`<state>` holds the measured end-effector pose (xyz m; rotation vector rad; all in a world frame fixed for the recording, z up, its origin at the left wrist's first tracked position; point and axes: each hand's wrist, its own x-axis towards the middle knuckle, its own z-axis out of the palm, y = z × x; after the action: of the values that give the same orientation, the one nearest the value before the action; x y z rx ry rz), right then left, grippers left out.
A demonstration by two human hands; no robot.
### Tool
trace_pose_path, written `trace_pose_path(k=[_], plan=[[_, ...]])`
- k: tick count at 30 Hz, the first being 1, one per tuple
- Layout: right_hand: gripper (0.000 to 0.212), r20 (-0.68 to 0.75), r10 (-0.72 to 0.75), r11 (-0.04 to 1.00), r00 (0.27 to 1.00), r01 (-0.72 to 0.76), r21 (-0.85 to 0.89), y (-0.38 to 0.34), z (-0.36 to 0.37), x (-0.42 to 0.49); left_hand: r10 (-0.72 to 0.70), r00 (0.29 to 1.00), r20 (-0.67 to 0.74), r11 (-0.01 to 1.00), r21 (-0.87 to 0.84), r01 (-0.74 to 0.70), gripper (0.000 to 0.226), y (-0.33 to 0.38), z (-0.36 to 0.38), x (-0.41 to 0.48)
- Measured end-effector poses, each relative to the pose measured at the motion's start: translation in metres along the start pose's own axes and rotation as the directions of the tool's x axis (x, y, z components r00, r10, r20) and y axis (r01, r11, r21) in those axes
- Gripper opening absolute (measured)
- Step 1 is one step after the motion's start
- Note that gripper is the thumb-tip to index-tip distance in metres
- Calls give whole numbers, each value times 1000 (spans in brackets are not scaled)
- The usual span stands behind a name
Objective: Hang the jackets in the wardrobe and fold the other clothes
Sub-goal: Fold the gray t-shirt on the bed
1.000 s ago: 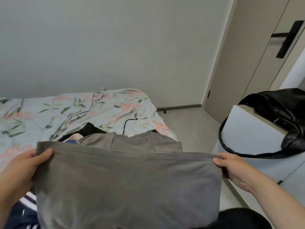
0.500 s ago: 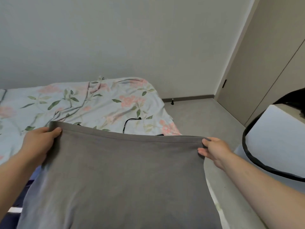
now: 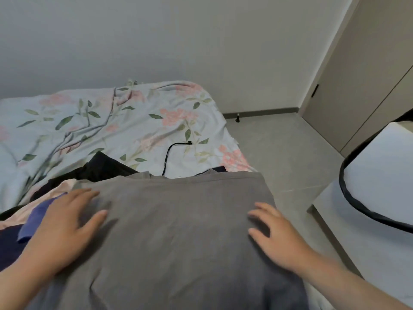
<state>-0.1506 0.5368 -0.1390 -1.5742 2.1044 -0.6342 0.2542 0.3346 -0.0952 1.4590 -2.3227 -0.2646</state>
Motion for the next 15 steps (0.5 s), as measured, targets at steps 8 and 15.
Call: trace_pose_path(k=[8,15], plan=[[72,347,-331,663,878,478,-576,-8,22,-99,378,926,16,915,145,-376,66,-48,25,-132],[42,131,-61,844,990,121,-523,26,15,-107,294,947,-131,933,255,-254,56,-68,32,-125]])
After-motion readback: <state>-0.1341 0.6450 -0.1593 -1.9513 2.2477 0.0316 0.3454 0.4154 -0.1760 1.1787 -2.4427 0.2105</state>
